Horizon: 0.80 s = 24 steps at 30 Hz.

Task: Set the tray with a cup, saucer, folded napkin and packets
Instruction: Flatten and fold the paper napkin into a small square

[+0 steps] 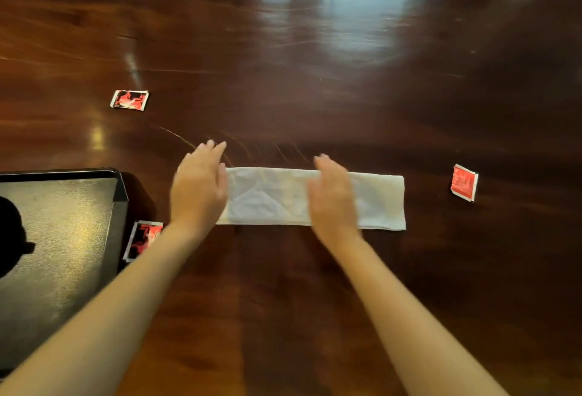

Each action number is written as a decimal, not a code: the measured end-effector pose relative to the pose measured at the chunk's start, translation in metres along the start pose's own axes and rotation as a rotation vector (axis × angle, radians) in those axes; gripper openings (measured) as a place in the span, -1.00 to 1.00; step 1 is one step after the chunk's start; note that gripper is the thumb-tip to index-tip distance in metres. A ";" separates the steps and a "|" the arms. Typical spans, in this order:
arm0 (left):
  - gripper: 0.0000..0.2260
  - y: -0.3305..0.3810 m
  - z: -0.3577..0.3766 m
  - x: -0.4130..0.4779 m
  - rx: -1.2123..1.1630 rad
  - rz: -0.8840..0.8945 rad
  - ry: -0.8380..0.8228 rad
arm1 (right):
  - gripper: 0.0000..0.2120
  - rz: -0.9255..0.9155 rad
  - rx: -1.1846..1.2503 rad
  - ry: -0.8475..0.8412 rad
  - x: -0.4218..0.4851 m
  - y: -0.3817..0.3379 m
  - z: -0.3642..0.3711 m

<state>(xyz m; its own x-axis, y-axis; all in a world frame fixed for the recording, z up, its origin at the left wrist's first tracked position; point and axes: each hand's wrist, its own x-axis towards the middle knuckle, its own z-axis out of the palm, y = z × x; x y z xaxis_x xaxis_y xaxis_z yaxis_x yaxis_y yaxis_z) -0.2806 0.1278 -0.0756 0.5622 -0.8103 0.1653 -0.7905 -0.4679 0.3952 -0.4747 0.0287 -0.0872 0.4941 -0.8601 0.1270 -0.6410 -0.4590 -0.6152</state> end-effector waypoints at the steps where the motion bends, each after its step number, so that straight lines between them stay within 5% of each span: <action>1: -0.62 0.010 0.016 0.005 -0.033 -0.087 -0.033 | -0.54 -0.026 -0.033 -0.105 0.012 -0.022 0.024; 5: -0.54 0.000 0.062 -0.016 0.190 -0.251 -0.161 | -0.49 -0.112 -0.386 -0.423 0.016 -0.046 0.090; 11: -0.38 -0.020 0.063 -0.030 0.302 -0.245 -0.161 | -0.45 -0.287 -0.497 -0.443 0.013 -0.010 0.072; 19: -0.32 -0.031 0.054 -0.033 0.328 -0.243 -0.174 | -0.44 0.005 -0.616 -0.366 0.018 0.108 -0.024; 24: -0.32 -0.032 0.053 -0.033 0.310 -0.231 -0.183 | -0.43 -0.008 -0.602 -0.376 0.019 0.117 -0.032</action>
<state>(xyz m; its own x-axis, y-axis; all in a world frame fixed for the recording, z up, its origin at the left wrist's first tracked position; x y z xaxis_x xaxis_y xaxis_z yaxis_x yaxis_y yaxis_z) -0.2867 0.1504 -0.1417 0.7026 -0.7081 -0.0698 -0.7004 -0.7056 0.1079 -0.5589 -0.0485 -0.1323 0.6000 -0.7708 -0.2144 -0.7961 -0.6016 -0.0649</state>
